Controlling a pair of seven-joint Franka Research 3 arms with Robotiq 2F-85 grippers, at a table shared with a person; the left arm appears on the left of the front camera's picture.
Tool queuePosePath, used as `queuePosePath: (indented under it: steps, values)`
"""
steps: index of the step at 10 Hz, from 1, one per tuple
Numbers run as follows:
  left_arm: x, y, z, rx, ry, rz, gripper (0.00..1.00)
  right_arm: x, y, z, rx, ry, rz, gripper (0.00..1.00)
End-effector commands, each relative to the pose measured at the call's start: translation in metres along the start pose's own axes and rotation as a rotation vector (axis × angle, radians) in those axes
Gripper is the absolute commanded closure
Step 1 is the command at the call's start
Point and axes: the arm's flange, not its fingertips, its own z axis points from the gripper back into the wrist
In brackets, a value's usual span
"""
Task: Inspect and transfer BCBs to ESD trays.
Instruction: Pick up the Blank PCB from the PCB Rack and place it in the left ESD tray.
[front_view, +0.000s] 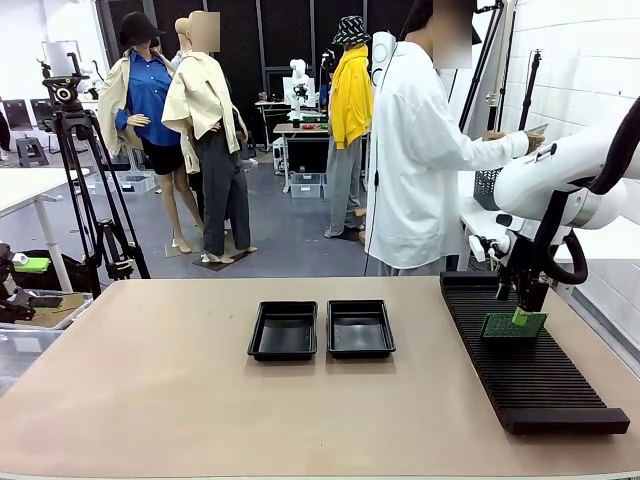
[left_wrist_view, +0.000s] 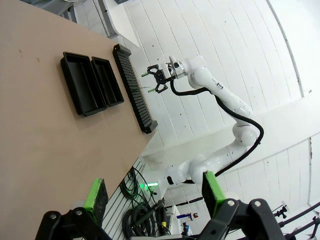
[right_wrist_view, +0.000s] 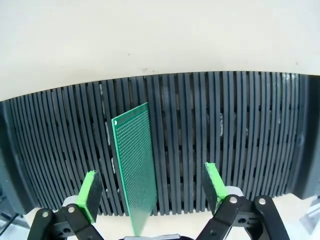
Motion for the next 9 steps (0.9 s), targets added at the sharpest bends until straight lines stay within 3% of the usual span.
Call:
queuePosePath:
  steps: [1,9]
  values:
    - [0.0003,-0.0023,0.0009,-0.001,-0.001,-0.005,0.00,0.0024,-0.0063,0.0016,0.023,0.033,-0.007,0.00]
    - [0.0003,-0.0023,0.0009,-0.001,-0.001,-0.005,0.00,-0.0009,-0.0011,-0.0039,0.016,0.021,-0.001,0.00]
